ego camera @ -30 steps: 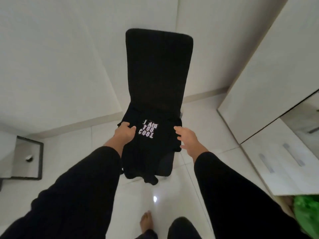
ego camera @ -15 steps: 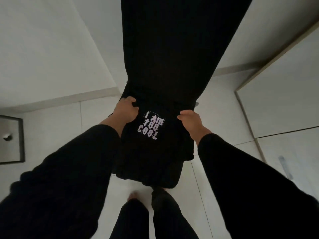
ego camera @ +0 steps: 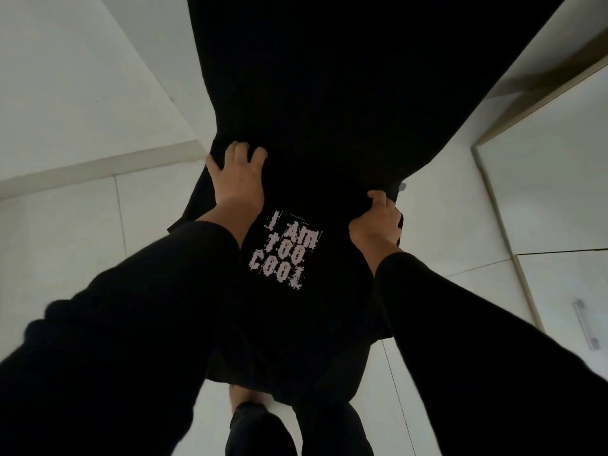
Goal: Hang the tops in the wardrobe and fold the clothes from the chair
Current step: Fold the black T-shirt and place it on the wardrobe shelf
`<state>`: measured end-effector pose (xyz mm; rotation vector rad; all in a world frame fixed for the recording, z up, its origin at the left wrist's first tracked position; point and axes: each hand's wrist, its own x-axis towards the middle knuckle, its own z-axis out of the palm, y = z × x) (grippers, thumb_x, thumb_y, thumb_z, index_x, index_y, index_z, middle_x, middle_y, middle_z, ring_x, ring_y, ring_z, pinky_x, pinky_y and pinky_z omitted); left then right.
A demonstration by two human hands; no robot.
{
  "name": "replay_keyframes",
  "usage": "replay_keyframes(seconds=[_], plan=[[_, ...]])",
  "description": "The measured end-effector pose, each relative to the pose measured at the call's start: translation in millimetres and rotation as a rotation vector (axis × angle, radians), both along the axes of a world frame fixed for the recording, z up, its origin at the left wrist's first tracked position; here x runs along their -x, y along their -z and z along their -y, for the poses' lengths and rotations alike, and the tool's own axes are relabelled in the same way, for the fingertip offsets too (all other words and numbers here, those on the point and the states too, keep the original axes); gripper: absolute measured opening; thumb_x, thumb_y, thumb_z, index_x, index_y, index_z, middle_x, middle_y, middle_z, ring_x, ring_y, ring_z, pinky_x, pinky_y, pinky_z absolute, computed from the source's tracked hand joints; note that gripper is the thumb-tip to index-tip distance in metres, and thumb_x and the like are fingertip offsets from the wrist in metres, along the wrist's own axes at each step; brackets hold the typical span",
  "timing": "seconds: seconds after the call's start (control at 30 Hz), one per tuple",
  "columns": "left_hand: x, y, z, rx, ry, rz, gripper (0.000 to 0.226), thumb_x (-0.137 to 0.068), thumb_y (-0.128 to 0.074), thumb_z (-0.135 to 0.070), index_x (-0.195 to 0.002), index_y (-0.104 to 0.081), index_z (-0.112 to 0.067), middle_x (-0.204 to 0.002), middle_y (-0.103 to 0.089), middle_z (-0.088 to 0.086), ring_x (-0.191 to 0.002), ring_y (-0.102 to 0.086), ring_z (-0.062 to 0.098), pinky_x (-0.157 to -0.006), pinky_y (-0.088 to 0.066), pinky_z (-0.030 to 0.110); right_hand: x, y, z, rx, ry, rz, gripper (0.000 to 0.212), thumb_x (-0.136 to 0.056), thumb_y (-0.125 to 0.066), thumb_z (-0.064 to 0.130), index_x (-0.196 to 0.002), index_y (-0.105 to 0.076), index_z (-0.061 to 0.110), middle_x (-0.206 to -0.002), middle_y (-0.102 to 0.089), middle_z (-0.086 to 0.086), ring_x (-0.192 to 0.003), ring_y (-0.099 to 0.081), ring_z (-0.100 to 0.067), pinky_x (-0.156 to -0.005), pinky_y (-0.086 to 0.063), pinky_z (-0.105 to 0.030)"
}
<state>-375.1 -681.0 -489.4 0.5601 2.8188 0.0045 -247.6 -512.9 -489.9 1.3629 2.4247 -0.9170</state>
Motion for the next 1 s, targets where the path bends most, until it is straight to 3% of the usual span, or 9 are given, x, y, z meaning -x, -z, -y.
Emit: replay_keyframes(seconds=[0.17, 0.33, 0.43, 0.5, 0.6, 0.77, 0.87, 1.0], plan=[[8, 0, -2, 0.036, 0.013, -0.033, 0.043, -0.087, -0.050, -0.009, -0.127, -0.039, -0.019, -0.114, -0.053, 0.010, -0.114, -0.047, 0.030, -0.108, -0.016, 0.063, -3, 8, -4, -0.083, -0.076, 0.041, 0.035, -0.091, -0.051, 0.016, -0.126, -0.046, 0.023, -0.127, -0.051, -0.004, -0.122, -0.041, -0.028, -0.107, -0.031, -0.046], [2, -12, 2, -0.029, -0.072, -0.026, 0.045, -0.084, -0.052, -0.011, -0.128, -0.043, -0.013, -0.129, -0.040, 0.012, -0.123, -0.036, 0.029, -0.106, -0.025, 0.052, -8, -3, -3, -0.033, -0.109, 0.098, 0.024, -0.094, -0.050, 0.033, -0.115, -0.062, 0.027, -0.118, -0.056, -0.004, -0.121, -0.041, -0.027, -0.104, -0.031, -0.044], [-5, -44, 9, -0.175, -0.153, 0.022, 0.041, -0.085, -0.046, -0.008, -0.126, -0.040, -0.011, -0.121, -0.047, 0.012, -0.120, -0.042, 0.029, -0.106, -0.025, 0.050, -18, -27, 3, 0.056, -0.049, -0.008, 0.020, -0.095, -0.048, 0.037, -0.100, -0.065, 0.027, -0.108, -0.060, -0.004, -0.113, -0.049, -0.028, -0.100, -0.039, -0.042], [-7, -79, 14, -0.278, -0.201, 0.108, 0.036, -0.088, -0.040, -0.005, -0.124, -0.038, -0.008, -0.104, -0.055, 0.015, -0.108, -0.050, 0.033, -0.097, -0.034, 0.045, -24, -53, 5, 0.099, 0.021, -0.136, 0.020, -0.096, -0.048, 0.032, -0.084, -0.060, 0.021, -0.089, -0.059, -0.002, -0.096, -0.056, -0.026, -0.084, -0.043, -0.032], [-12, -133, 22, -0.348, -0.195, 0.133, 0.033, -0.094, -0.034, -0.005, -0.127, -0.035, 0.001, -0.107, -0.058, 0.025, -0.104, -0.053, 0.039, -0.078, -0.037, 0.036, -30, -103, 9, 0.131, 0.060, -0.227, 0.024, -0.099, -0.041, 0.025, -0.097, -0.059, 0.009, -0.089, -0.053, -0.002, -0.085, -0.051, -0.020, -0.074, -0.035, -0.023], [-32, -226, 52, -0.432, -0.108, 0.149, 0.030, -0.100, -0.038, -0.023, -0.122, -0.044, -0.004, -0.108, -0.059, 0.023, -0.098, -0.055, 0.036, -0.076, -0.037, 0.032, -46, -186, 18, 0.143, 0.137, -0.367, 0.034, -0.100, -0.042, 0.023, -0.128, -0.053, 0.008, -0.125, -0.057, -0.011, -0.118, -0.053, -0.027, -0.098, -0.040, -0.030], [-46, -285, 81, -0.350, 0.018, 0.189, 0.028, -0.092, -0.055, -0.035, -0.109, -0.055, -0.012, -0.100, -0.056, 0.008, -0.092, -0.050, 0.023, -0.078, -0.038, 0.030, -66, -233, 18, 0.070, 0.061, -0.404, 0.033, -0.098, -0.044, 0.026, -0.126, -0.056, 0.012, -0.123, -0.059, -0.010, -0.116, -0.054, -0.026, -0.097, -0.041, -0.032], [-79, -356, 121, -0.146, 0.178, 0.165, 0.019, -0.089, -0.061, -0.032, -0.094, -0.061, -0.014, -0.086, -0.057, 0.003, -0.091, -0.054, 0.024, -0.075, -0.037, 0.030, -112, -294, 29, -0.170, -0.186, -0.386, 0.028, -0.097, -0.047, 0.026, -0.115, -0.063, 0.013, -0.110, -0.064, -0.009, -0.104, -0.058, -0.027, -0.081, -0.037, -0.025]])
